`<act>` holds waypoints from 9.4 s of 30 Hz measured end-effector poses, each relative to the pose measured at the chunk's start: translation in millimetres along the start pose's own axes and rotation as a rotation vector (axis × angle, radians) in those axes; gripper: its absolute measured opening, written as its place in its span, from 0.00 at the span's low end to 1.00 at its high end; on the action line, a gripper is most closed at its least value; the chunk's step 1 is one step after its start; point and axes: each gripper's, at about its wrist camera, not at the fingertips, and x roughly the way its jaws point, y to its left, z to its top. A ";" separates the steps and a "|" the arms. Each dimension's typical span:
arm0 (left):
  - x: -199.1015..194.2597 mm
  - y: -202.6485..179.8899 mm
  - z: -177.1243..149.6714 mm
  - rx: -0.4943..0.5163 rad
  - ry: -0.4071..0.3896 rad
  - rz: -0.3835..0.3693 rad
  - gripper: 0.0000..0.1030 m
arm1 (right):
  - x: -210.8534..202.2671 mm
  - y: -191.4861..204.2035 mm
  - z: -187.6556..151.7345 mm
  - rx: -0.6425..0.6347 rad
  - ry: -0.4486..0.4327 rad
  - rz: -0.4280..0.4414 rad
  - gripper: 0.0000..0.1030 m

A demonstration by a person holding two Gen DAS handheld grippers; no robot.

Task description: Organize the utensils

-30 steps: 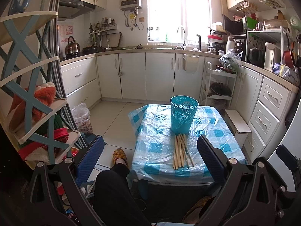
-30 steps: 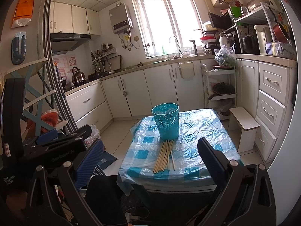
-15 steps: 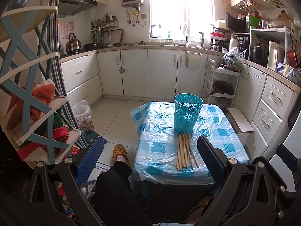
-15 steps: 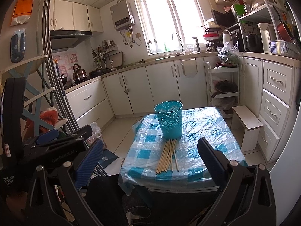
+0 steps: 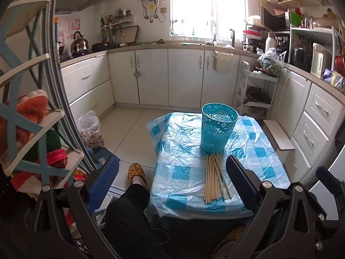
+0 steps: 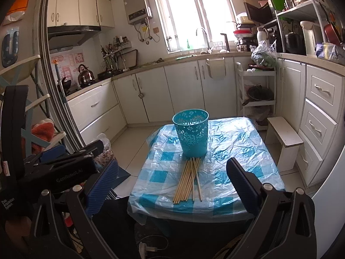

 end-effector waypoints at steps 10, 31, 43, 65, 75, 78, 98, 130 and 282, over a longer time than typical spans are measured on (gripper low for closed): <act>76.7 2.1 -2.3 -0.025 0.121 -0.028 0.93 | 120.6 -36.3 -19.8 -0.003 0.227 -0.013 0.66; 164.3 -10.0 -14.8 -0.013 0.262 -0.007 0.93 | 311.0 -66.3 -45.2 -0.032 0.478 -0.010 0.08; 213.3 -38.1 -22.2 0.051 0.305 -0.020 0.91 | 293.6 -96.2 -42.6 0.022 0.448 -0.029 0.06; 358.2 -106.9 -52.6 0.128 0.501 -0.096 0.48 | 282.1 -136.7 -52.7 0.076 0.452 -0.052 0.06; 362.1 -115.3 -50.6 0.166 0.509 -0.092 0.44 | 284.2 -136.6 -51.9 0.080 0.444 -0.043 0.06; 360.5 -123.8 -52.9 0.191 0.505 -0.084 0.39 | 284.0 -136.8 -52.0 0.078 0.442 -0.042 0.06; 202.9 -70.6 120.2 -0.102 -0.066 -0.534 0.05 | 284.6 -144.1 -52.3 0.124 0.429 -0.014 0.06; 343.2 -142.2 108.9 0.037 -0.091 -0.143 0.05 | 288.8 -141.7 -50.6 0.109 0.437 -0.017 0.06; 164.3 -75.1 141.2 -0.147 -0.233 -0.532 0.05 | 275.3 -130.8 -64.1 0.092 0.367 -0.006 0.06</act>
